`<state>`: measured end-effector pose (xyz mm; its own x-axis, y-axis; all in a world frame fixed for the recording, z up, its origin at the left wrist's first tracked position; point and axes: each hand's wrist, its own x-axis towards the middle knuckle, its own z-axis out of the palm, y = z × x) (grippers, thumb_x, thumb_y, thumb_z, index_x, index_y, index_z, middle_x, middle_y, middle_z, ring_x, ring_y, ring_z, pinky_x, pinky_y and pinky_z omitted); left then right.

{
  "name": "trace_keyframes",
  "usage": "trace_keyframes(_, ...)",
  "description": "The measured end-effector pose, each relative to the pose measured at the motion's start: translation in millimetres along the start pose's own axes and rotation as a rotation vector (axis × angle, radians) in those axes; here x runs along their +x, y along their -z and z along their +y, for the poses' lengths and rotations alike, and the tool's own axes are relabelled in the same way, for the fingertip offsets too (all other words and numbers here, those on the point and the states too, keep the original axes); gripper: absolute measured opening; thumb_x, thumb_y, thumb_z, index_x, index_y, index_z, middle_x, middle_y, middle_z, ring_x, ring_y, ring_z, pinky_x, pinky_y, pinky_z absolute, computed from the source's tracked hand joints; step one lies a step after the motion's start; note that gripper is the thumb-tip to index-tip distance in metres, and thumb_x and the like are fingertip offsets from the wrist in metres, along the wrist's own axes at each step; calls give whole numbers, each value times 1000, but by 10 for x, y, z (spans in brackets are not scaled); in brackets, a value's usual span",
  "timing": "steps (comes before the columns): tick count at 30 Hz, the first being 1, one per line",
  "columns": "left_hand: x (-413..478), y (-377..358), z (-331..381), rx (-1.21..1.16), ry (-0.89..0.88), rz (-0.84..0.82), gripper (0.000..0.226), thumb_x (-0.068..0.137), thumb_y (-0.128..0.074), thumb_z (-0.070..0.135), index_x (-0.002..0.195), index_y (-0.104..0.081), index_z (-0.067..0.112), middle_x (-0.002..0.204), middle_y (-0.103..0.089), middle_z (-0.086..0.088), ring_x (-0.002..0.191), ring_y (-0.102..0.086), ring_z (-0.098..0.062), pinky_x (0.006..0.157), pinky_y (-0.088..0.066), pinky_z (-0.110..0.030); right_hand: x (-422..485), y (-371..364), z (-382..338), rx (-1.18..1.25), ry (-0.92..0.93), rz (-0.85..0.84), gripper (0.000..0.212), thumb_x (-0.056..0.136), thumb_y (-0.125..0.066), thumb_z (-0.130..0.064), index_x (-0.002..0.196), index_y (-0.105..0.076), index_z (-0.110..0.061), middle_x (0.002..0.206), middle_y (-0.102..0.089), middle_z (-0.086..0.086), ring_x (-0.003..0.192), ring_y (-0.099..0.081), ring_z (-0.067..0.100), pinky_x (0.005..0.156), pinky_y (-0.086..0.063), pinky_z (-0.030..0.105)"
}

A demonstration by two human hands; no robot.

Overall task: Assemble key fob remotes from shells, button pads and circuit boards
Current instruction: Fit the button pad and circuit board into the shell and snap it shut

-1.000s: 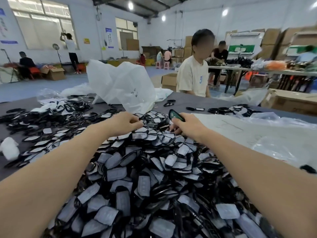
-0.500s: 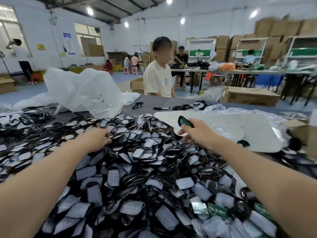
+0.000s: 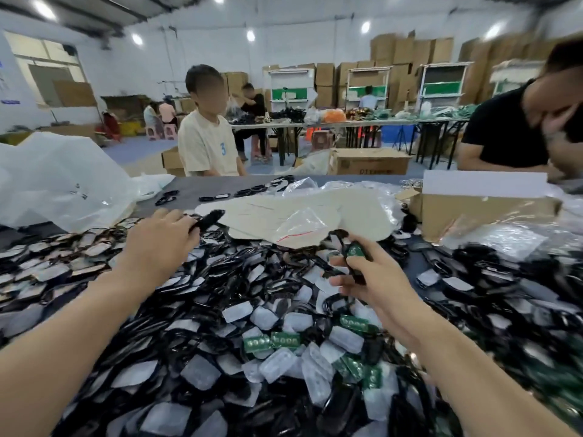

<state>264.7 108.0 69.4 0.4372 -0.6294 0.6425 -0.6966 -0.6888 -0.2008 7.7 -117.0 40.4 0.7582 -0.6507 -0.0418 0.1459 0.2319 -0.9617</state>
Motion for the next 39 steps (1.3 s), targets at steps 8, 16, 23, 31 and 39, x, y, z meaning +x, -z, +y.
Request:
trace_keyframes(8,-468,-208,838,-54,-403,-265,32,103,-45,44,118,-68,28,110,-65,9,102,-61,-14,78,-49,-21,-443,664,133,-56,-42,83,37,102,-49,0,129,-57,-25,86,-78,10,61,-69,26,52,-58,32)
trace_keyframes(16,-557,-203,816,-404,-42,-573,22,102,-52,38,120,-63,32,114,-63,13,108,-59,-11,93,-50,-36,-391,411,46,16,-40,-3,35,103,-47,-1,130,-54,-23,93,-74,12,59,-69,22,49,-55,28)
trace_keyframes(23,-620,-183,850,-426,56,-508,17,100,-58,29,115,-63,26,110,-66,8,106,-60,-15,90,-50,-36,-378,451,120,16,-34,16,35,103,-46,0,127,-55,-23,96,-73,13,62,-71,21,50,-56,28)
trace_keyframes(31,-649,272,1806,-699,-6,44,26,93,-63,23,116,-74,20,118,-67,3,109,-60,-13,90,-55,-29,-371,640,246,115,-70,53,21,101,-46,1,115,-56,-12,84,-76,12,54,-64,22,40,-44,26)
trace_keyframes(39,-785,51,2756,-491,-171,207,34,86,-77,11,117,-71,23,128,-63,-7,110,-59,-29,86,-54,-42,-393,805,385,97,-34,-6,47,85,-61,-52,107,-70,-12,73,-65,7,48,-53,13,39,-37,22)
